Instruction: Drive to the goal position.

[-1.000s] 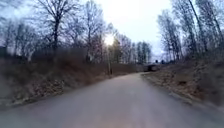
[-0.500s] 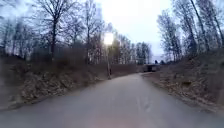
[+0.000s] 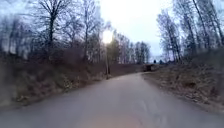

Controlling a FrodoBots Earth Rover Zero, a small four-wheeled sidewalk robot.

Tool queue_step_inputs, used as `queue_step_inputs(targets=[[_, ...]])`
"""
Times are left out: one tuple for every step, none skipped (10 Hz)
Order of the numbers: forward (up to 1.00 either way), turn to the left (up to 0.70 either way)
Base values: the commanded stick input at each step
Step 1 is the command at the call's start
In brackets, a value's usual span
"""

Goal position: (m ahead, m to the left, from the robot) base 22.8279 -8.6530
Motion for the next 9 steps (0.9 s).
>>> queue_step_inputs(targets=[[1.0, 0.0], [1.0, 0.0], [1.0, 0.0], [1.0, 0.0], [1.0, 0.0], [1.0, 0.0], [1.0, 0.0], [1.0, 0.0], [1.0, 0.0]])
